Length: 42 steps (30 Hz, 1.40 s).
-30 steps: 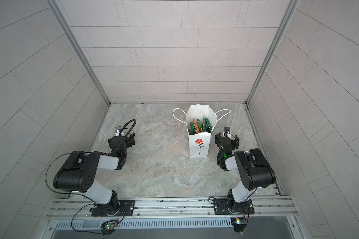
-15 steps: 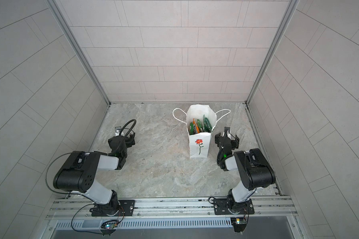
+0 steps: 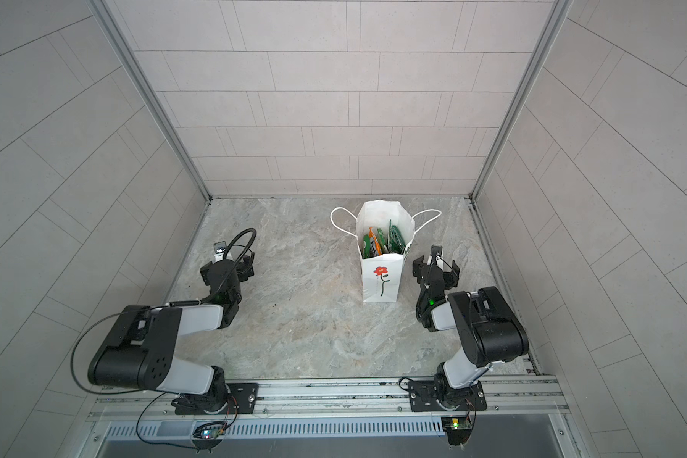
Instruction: Take the snacks out of the paper bag
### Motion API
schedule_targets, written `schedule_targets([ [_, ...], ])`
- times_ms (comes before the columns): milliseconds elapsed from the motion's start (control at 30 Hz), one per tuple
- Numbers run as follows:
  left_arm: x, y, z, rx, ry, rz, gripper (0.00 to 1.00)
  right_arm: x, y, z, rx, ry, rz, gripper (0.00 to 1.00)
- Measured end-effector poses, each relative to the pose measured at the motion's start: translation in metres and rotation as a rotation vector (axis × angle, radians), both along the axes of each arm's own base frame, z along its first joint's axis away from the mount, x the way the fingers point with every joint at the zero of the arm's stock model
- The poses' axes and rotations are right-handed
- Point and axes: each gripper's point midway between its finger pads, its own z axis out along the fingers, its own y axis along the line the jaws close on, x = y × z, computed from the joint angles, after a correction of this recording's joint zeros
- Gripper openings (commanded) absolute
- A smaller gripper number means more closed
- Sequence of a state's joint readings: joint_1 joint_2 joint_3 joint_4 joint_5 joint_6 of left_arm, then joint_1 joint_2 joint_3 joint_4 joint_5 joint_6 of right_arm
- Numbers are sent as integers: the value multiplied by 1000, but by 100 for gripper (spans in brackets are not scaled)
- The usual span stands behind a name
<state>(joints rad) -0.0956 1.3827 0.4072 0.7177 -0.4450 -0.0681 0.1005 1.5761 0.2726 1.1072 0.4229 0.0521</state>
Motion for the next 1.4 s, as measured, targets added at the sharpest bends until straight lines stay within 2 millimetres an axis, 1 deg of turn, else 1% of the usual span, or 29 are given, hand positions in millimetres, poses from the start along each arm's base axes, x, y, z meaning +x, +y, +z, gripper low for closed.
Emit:
schedule_targets([
  [67,4,-1,28,-58,-26,30,100,-7,0,-4,-6,10,2,99],
  [100,8,-3,44,-98,-46,31,100,-9,1,-3,-10,13,0,99],
  [167,16,-14,77,-194,-93,2,100,-11,0,12,-12,-4,-13,99],
  [200,19,-20,89,-240,-108,-20,100,-10,-1,26,-8,-28,-24,100],
  [267,24,-40,108,-342,-116,-97,100,-8,-4,58,17,-87,-55,99],
  [300,27,-53,115,-395,-108,-145,99,-7,-6,74,37,-116,-70,99],
  [367,30,-84,125,-500,-75,-249,99,-7,-8,98,87,-150,-87,100],
  [400,31,-101,130,-547,-55,-306,99,-8,-8,105,114,-156,-89,99],
  [467,31,-138,144,-629,-20,-422,99,-11,-8,108,163,-140,-86,100],
  [500,29,-161,153,-669,-2,-493,99,-11,-6,105,188,-116,-77,99],
  [533,27,-177,160,-693,11,-542,99,-11,-4,99,211,-87,-67,99],
  [567,24,-197,171,-721,25,-608,98,-11,0,93,234,-51,-51,100],
  [600,21,-217,181,-744,35,-671,95,-10,4,84,260,-10,-33,99],
  [667,16,-245,199,-776,47,-765,94,-9,14,68,302,55,3,99],
  [733,11,-271,212,-802,60,-849,89,-10,23,51,342,123,39,99],
  [800,7,-289,218,-820,79,-904,86,-11,32,35,376,181,69,99],
  [833,6,-297,220,-827,89,-928,82,-11,35,29,390,203,80,99],
  [933,7,-317,218,-838,128,-977,77,-12,45,14,431,254,116,99],
  [967,8,-323,215,-840,144,-988,73,-12,48,12,442,264,128,99],
  [1067,9,-333,204,-844,190,-1001,66,-11,56,4,468,290,159,99],
  [1133,9,-338,200,-851,212,-1012,64,-11,60,1,482,303,174,99],
  [1200,10,-343,200,-861,225,-1028,56,-11,63,-1,495,311,188,99],
  [1233,11,-345,199,-867,229,-1032,54,-11,64,-2,499,313,195,99],
  [1267,11,-346,199,-874,232,-1038,50,-10,66,-2,504,315,201,99],
  [1300,11,-348,199,-881,238,-1042,44,-10,67,-3,507,318,205,99],
  [1367,10,-350,198,-894,246,-1052,37,-9,69,-5,516,326,214,99],
  [1400,10,-352,199,-897,245,-1058,31,-9,70,-7,519,330,218,99],
])
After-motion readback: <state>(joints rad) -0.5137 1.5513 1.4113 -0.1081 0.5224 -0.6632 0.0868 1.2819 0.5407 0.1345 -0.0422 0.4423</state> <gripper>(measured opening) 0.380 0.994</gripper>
